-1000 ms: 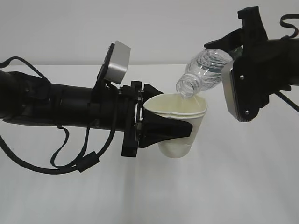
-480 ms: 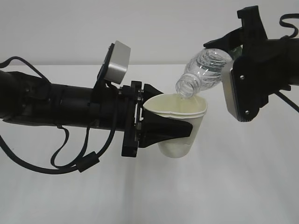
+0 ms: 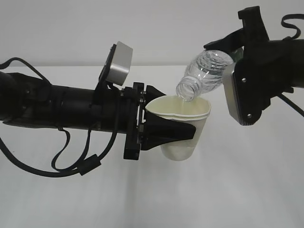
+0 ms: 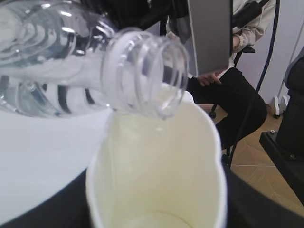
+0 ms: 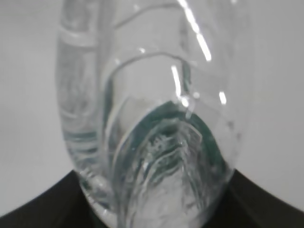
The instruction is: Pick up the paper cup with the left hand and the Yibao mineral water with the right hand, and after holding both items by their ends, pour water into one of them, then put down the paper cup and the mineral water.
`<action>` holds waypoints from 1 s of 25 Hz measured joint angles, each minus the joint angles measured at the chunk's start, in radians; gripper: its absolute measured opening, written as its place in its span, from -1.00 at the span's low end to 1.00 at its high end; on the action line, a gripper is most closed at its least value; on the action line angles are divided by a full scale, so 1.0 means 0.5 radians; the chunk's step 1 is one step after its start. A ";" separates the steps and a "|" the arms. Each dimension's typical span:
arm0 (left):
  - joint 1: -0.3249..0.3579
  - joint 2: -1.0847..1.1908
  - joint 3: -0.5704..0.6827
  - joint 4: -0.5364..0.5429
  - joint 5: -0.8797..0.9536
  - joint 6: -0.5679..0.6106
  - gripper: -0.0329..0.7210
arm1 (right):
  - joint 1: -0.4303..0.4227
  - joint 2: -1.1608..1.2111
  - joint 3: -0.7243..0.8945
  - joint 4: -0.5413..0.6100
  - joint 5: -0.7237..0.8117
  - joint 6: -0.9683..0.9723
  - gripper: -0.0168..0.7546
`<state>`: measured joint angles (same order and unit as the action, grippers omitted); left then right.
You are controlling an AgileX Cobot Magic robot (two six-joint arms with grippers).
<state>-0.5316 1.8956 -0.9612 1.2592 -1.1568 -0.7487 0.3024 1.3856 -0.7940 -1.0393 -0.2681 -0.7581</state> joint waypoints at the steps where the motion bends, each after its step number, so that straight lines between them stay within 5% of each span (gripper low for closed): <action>1: 0.000 0.000 0.000 0.000 0.000 0.000 0.10 | 0.000 0.000 0.000 0.000 0.000 -0.008 0.19; 25: 0.000 0.000 0.000 0.096 0.000 0.000 0.10 | 0.004 0.000 0.000 0.000 0.000 -0.022 0.19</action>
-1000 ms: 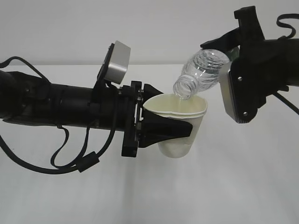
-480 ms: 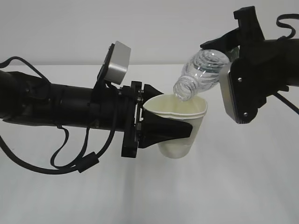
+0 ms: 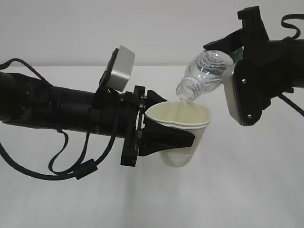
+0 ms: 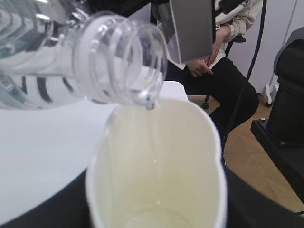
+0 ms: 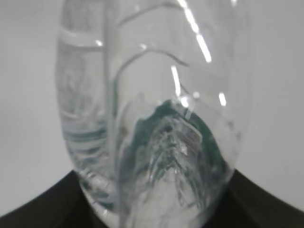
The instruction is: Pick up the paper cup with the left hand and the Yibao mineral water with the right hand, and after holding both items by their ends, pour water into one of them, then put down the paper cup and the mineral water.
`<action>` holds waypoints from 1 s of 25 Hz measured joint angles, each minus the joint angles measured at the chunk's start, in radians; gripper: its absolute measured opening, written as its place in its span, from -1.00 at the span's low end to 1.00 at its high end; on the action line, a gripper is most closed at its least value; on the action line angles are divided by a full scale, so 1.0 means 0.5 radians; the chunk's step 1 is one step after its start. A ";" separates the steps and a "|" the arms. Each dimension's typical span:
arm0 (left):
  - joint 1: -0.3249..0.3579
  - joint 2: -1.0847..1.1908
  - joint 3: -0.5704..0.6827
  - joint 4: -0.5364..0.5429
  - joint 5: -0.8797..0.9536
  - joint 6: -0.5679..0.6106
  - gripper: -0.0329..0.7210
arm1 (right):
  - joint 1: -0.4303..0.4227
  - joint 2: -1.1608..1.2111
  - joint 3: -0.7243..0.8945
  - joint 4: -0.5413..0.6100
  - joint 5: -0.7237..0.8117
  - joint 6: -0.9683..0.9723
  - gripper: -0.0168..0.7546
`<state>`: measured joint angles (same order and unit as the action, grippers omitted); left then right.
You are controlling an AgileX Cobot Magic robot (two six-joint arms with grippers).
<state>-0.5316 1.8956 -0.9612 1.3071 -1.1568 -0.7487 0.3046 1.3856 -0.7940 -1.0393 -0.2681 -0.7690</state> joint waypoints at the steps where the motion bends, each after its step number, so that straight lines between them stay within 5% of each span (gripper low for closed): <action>1: 0.000 0.000 0.000 0.000 0.000 0.000 0.10 | 0.000 0.000 0.000 0.000 0.000 0.000 0.19; 25: 0.000 0.000 0.000 0.000 0.000 0.000 0.09 | 0.000 0.000 0.000 0.000 -0.005 -0.015 0.19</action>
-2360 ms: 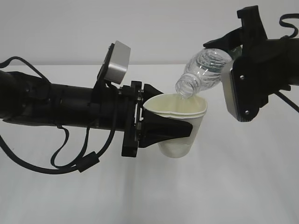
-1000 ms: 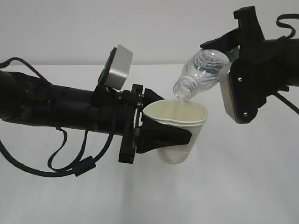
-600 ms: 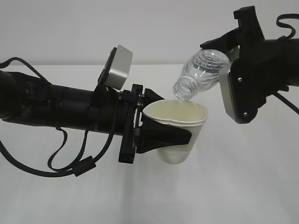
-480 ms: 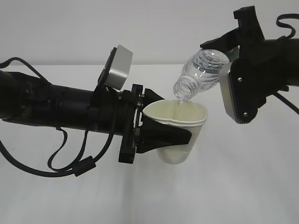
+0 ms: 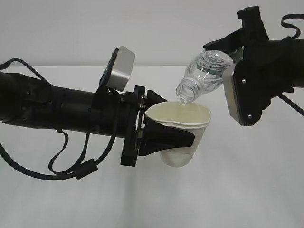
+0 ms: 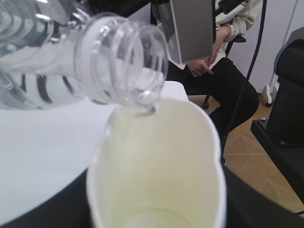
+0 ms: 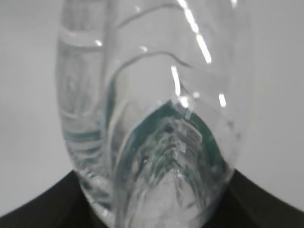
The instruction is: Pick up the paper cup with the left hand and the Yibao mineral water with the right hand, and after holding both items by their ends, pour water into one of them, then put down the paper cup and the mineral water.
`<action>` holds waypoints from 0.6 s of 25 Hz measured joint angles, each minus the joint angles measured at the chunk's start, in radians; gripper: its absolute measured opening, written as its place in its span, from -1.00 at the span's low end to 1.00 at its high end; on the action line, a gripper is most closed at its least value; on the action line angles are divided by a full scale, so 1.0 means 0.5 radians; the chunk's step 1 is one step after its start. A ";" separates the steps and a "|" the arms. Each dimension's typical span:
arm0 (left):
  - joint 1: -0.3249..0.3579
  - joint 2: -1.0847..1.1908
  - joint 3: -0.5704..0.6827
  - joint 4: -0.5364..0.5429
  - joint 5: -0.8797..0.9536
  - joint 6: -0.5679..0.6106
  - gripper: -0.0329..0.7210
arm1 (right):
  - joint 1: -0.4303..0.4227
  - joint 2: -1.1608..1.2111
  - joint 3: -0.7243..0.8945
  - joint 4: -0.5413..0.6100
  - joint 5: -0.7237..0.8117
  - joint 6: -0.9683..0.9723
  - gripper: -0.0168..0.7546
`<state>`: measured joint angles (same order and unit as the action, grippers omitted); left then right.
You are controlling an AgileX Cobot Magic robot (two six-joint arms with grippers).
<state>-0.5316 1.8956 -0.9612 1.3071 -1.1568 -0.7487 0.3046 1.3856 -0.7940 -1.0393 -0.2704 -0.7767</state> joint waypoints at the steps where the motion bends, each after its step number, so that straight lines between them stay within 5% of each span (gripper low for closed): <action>1: 0.000 0.000 0.000 0.000 0.000 0.000 0.09 | 0.000 0.000 0.000 0.000 0.000 0.000 0.19; 15: 0.000 0.000 0.000 0.000 0.000 0.000 0.08 | 0.000 0.000 -0.018 0.000 0.000 -0.007 0.19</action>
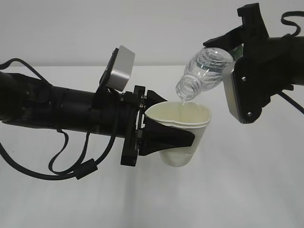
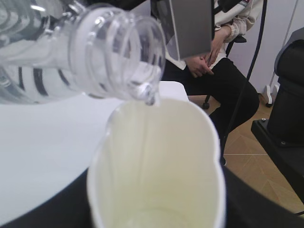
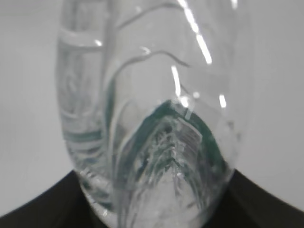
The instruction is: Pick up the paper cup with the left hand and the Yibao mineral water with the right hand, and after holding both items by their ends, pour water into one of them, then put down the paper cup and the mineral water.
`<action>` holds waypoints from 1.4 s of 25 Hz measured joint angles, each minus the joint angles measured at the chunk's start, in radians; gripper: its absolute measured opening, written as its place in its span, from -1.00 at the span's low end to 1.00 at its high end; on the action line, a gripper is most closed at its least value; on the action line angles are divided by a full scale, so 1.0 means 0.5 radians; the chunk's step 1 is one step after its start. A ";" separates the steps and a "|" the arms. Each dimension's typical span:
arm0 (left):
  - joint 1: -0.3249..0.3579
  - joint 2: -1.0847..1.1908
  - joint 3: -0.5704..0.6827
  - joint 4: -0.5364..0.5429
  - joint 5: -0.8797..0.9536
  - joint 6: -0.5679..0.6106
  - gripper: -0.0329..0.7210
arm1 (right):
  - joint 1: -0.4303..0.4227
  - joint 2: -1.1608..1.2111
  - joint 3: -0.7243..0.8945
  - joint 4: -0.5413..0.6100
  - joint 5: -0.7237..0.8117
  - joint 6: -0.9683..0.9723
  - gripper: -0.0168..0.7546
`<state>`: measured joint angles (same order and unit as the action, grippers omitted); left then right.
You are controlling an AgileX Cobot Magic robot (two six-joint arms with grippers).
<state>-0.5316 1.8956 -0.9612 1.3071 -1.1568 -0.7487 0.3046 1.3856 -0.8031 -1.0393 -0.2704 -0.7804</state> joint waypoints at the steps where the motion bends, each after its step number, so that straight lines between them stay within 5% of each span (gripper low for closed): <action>1: 0.000 0.000 0.000 0.000 0.000 0.000 0.08 | 0.000 0.000 0.000 0.000 0.000 0.000 0.19; 35: 0.000 0.000 0.000 0.000 0.000 0.000 0.08 | 0.000 0.000 0.000 0.000 0.000 -0.020 0.19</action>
<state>-0.5316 1.8956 -0.9612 1.3071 -1.1568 -0.7487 0.3046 1.3856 -0.8031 -1.0393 -0.2704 -0.7901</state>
